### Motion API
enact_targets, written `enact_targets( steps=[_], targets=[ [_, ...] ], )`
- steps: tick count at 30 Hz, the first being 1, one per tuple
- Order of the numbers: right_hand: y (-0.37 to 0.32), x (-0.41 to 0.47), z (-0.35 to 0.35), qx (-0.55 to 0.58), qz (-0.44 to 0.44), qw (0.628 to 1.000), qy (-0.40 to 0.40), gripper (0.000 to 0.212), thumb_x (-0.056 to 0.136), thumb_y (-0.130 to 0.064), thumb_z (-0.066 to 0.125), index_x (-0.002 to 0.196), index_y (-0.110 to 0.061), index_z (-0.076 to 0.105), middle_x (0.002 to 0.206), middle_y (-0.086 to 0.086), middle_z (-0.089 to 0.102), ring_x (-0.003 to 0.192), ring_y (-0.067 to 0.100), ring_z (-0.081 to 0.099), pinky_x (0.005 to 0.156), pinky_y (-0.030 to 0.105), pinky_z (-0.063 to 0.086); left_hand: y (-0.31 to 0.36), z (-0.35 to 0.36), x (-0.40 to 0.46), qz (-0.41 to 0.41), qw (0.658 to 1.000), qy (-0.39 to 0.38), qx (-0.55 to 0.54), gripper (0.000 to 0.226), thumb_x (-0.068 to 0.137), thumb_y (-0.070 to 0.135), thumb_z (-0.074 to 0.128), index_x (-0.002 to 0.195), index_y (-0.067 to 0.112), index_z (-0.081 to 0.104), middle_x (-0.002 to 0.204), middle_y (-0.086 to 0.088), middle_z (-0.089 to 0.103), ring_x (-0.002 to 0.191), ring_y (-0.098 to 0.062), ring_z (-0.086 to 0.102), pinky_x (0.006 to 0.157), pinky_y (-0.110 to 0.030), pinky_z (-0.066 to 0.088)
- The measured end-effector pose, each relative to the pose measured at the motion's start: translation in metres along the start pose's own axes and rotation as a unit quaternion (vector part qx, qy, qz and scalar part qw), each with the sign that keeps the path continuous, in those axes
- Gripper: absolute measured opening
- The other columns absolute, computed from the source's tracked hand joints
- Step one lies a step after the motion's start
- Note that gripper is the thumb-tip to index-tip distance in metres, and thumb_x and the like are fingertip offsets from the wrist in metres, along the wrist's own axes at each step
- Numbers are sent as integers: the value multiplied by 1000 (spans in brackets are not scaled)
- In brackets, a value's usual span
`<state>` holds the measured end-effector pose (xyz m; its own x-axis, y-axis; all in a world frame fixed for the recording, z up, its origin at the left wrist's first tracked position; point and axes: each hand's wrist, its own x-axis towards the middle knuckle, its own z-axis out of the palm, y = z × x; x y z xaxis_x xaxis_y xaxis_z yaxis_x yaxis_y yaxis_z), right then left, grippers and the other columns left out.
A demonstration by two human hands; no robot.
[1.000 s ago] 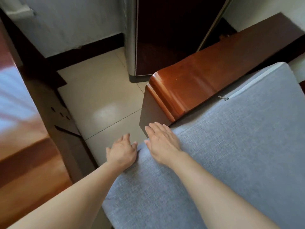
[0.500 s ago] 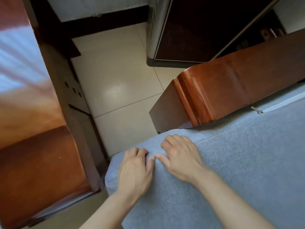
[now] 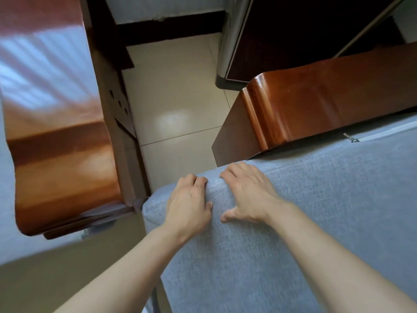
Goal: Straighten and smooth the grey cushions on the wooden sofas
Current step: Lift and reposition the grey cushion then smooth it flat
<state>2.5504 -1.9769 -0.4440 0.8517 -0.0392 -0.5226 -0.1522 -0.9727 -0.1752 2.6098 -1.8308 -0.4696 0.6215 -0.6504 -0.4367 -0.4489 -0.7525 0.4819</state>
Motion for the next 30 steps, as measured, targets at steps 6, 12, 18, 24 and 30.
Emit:
enact_targets(
  steps=[6,12,18,24,30],
  targets=[
    [5,8,3,4,5,1000,11,88,59,-72,69,125,-20,46,121,-3,43,111,17,38,97,30,31,-1,9,3,5,999,34,9,44,87,29,54,129,19,46,120,2,45,111,-18,41,96,-28,34],
    [5,1,4,7,-1,1000,19,88,61,-72,66,128,-19,46,121,-2,43,112,18,38,99,31,32,3,10,0,-11,999,46,18,43,84,27,50,126,18,48,118,1,47,109,-19,42,93,-29,34],
    [7,9,-5,7,16,999,-35,78,74,-71,55,130,-18,45,128,1,42,120,20,36,101,34,31,-8,-3,31,-83,995,-10,-47,34,89,25,36,109,22,64,116,-3,62,109,-26,54,84,-33,45],
    [5,31,-2,9,11,996,-91,81,65,-80,53,125,-25,47,120,-5,47,115,17,42,91,34,35,-13,0,49,-44,996,-79,-17,33,96,38,32,94,19,60,100,-5,64,98,-28,57,70,-32,41],
    [2,31,-2,19,16,998,-62,78,62,-78,56,118,-24,50,110,-7,45,106,14,41,81,29,34,-23,7,10,-1,1000,5,-30,42,91,55,38,119,27,54,110,6,49,108,-14,43,90,-33,41]
  ],
)
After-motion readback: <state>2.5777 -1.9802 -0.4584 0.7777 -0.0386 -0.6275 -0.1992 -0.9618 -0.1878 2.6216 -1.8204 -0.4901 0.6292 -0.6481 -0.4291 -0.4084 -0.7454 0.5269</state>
